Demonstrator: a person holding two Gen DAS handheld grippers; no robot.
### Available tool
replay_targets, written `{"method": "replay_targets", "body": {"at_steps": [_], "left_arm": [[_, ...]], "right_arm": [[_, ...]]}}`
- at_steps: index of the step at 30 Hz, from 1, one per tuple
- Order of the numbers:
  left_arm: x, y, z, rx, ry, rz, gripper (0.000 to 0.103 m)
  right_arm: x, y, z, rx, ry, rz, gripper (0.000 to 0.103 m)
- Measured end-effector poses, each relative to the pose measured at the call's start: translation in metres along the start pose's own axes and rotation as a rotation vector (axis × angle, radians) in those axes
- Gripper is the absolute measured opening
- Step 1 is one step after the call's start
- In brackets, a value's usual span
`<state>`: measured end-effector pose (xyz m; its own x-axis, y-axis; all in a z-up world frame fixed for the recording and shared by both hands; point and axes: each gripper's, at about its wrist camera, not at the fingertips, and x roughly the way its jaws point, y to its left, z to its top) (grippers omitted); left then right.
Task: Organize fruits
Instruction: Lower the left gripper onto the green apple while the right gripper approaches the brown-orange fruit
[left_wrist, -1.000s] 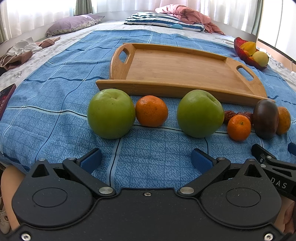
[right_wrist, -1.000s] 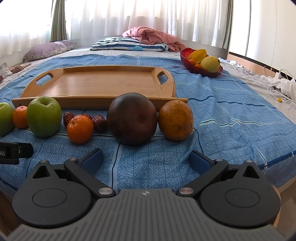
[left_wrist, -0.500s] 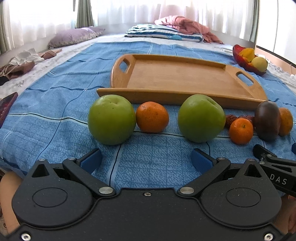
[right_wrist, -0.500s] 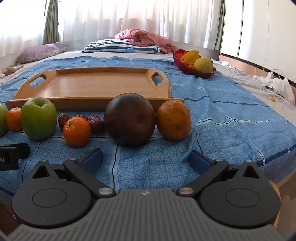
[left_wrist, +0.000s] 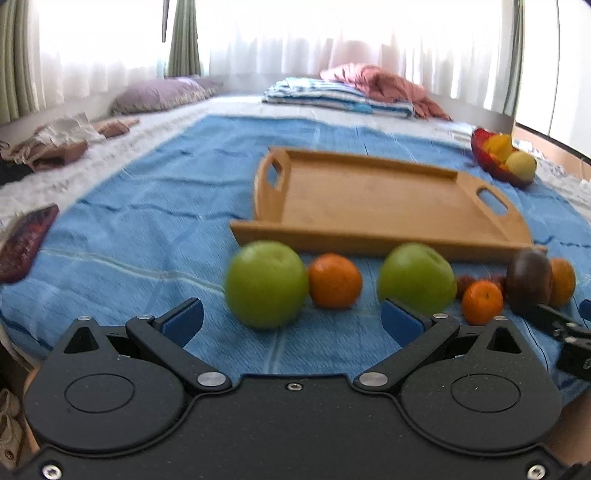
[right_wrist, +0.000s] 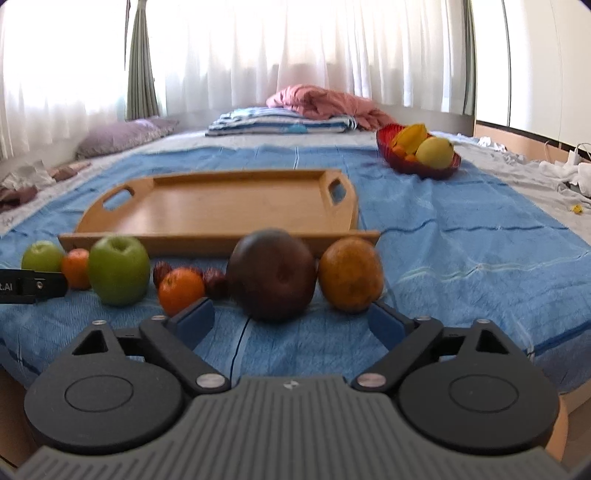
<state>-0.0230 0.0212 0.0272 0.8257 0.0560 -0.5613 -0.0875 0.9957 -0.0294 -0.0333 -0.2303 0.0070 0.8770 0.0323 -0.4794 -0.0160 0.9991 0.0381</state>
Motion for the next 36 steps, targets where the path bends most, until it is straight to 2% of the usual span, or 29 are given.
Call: {"method": "replay_targets", "body": {"at_steps": [6, 9, 11, 13, 17, 26, 36], "left_arm": [[0.002, 0.004, 0.008, 0.022, -0.02, 0.018, 0.096], [0.006, 0.005, 0.009, 0.02, -0.02, 0.013, 0.085], [0.008, 0.006, 0.009, 0.011, -0.014, 0.006, 0.07], [0.01, 0.008, 0.01, 0.002, -0.01, 0.009, 0.063], [0.015, 0.01, 0.01, 0.007, -0.004, 0.013, 0.058], [0.021, 0.011, 0.013, -0.004, 0.002, 0.009, 0.059], [0.029, 0.017, 0.018, -0.049, 0.004, 0.01, 0.062]], "right_arm": [[-0.001, -0.013, 0.012, 0.031, -0.037, -0.064, 0.077], [0.004, -0.018, 0.016, 0.051, -0.025, -0.098, 0.067], [0.006, -0.021, 0.018, 0.068, -0.018, -0.116, 0.059], [0.009, -0.025, 0.02, 0.089, -0.003, -0.132, 0.051], [0.016, -0.028, 0.024, 0.108, 0.028, -0.121, 0.048], [0.026, -0.028, 0.029, 0.101, 0.049, -0.097, 0.047], [0.039, -0.034, 0.036, 0.114, 0.057, -0.079, 0.06]]}}
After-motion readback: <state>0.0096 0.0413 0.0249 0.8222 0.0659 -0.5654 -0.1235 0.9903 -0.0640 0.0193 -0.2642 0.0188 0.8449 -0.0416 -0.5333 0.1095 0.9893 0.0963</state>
